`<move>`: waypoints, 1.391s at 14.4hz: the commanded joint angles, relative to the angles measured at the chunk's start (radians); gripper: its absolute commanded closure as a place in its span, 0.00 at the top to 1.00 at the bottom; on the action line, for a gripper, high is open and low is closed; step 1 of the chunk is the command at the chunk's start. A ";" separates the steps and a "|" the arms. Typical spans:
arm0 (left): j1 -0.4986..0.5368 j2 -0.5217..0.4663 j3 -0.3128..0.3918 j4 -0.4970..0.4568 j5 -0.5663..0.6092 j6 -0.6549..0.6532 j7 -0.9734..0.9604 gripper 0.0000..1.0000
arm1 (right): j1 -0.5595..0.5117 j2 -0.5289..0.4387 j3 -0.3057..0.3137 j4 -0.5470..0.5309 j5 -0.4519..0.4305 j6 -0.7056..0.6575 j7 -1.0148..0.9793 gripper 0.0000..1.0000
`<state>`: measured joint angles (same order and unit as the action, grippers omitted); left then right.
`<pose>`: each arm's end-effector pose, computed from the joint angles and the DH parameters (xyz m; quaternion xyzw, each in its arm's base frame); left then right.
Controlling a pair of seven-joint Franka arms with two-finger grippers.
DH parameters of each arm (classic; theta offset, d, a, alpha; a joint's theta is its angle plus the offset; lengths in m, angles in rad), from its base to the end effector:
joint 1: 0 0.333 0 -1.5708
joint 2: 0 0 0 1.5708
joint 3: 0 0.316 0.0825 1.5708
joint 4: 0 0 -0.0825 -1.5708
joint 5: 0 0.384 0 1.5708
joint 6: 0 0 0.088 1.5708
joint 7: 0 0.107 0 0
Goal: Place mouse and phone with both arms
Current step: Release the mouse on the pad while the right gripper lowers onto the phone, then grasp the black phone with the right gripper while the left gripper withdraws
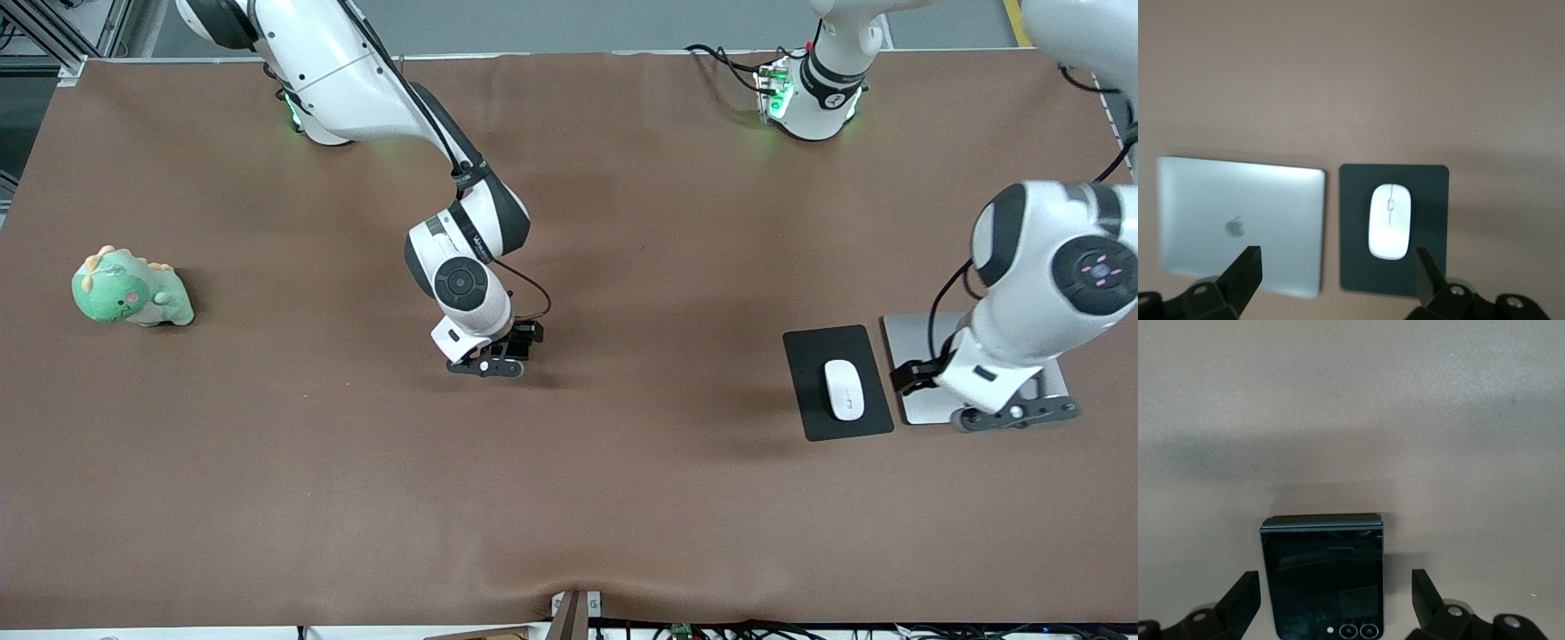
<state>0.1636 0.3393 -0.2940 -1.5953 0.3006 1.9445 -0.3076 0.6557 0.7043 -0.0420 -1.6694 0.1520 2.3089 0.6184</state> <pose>0.6590 -0.0445 0.4472 -0.9947 -0.0437 -0.0331 0.0871 0.5482 0.3933 0.1894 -0.9974 0.0507 0.0493 0.0150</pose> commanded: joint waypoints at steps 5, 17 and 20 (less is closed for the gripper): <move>0.053 -0.164 -0.010 0.086 -0.109 -0.248 0.156 1.00 | 0.024 0.015 -0.012 -0.001 -0.019 0.020 0.083 1.00; 0.041 -0.319 -0.002 0.077 -0.216 -0.325 0.226 1.00 | 0.038 0.026 -0.012 0.008 -0.020 0.033 0.104 0.48; -0.068 -0.350 0.105 0.063 -0.250 -0.344 0.232 1.00 | 0.044 0.018 -0.012 0.011 -0.020 0.024 0.115 0.12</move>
<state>0.1591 0.0338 -0.2587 -1.5020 0.0772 1.6233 -0.1041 0.6807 0.7225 -0.0429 -1.6696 0.1497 2.3362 0.6977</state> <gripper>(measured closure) 0.000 0.198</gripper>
